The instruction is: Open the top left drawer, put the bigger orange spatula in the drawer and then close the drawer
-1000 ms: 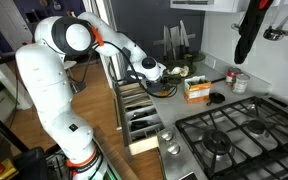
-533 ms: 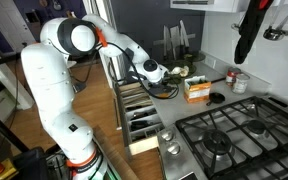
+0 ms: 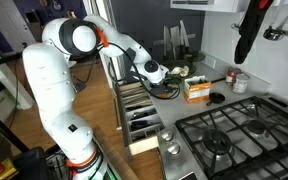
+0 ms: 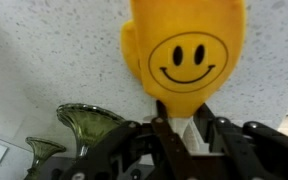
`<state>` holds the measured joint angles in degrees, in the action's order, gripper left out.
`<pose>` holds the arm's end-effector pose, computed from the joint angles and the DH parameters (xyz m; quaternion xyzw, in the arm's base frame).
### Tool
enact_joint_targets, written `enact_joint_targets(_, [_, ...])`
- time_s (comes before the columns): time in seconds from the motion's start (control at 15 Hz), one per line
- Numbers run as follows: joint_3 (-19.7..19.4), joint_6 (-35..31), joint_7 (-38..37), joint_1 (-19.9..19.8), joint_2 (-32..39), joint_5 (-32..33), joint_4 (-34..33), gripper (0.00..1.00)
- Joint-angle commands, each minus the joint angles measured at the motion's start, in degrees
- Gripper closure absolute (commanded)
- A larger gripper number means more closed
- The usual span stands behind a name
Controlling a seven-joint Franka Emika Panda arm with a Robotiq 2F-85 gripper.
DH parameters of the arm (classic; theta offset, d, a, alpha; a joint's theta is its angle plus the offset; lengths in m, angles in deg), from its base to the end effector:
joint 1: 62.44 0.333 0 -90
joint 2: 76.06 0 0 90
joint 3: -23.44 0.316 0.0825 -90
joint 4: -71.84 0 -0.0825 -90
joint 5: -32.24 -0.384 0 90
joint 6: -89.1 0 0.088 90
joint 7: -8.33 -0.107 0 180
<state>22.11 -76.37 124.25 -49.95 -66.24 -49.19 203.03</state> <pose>0.5280 0.0454 0.2918 -0.8514 -0.4045 -0.3302 0.0503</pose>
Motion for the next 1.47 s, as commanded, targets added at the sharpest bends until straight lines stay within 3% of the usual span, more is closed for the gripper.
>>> enact_joint_targets(0.0, [-0.1,0.3,2.3,-0.5,-1.2,-1.9,1.1,0.93])
enact_joint_targets(0.67, [-0.5,4.7,4.2,-1.9,-10.0,-0.9,7.9,0.92])
enact_joint_targets(1.0, [-0.3,6.4,-1.6,-1.6,-14.5,6.4,14.4,0.92])
enact_joint_targets(1.4, [0.1,10.6,-13.5,-2.2,-21.3,20.6,23.6,0.92])
